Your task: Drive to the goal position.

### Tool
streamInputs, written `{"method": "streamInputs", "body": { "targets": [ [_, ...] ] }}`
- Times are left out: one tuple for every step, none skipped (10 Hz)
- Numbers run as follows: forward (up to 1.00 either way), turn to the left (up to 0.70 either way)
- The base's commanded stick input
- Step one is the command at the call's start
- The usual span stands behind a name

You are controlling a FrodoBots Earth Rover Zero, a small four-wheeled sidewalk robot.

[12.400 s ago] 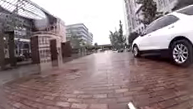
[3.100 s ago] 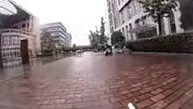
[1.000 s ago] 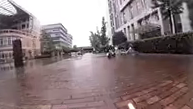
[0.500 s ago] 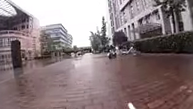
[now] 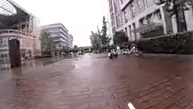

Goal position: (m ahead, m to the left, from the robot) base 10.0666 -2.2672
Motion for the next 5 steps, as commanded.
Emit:
{"method": "streamInputs", "body": {
  "targets": [
    [0.70,0.00],
    [0.70,0.00],
    [0.70,0.00],
    [0.70,0.00],
    [0.70,0.00]
  ]
}}
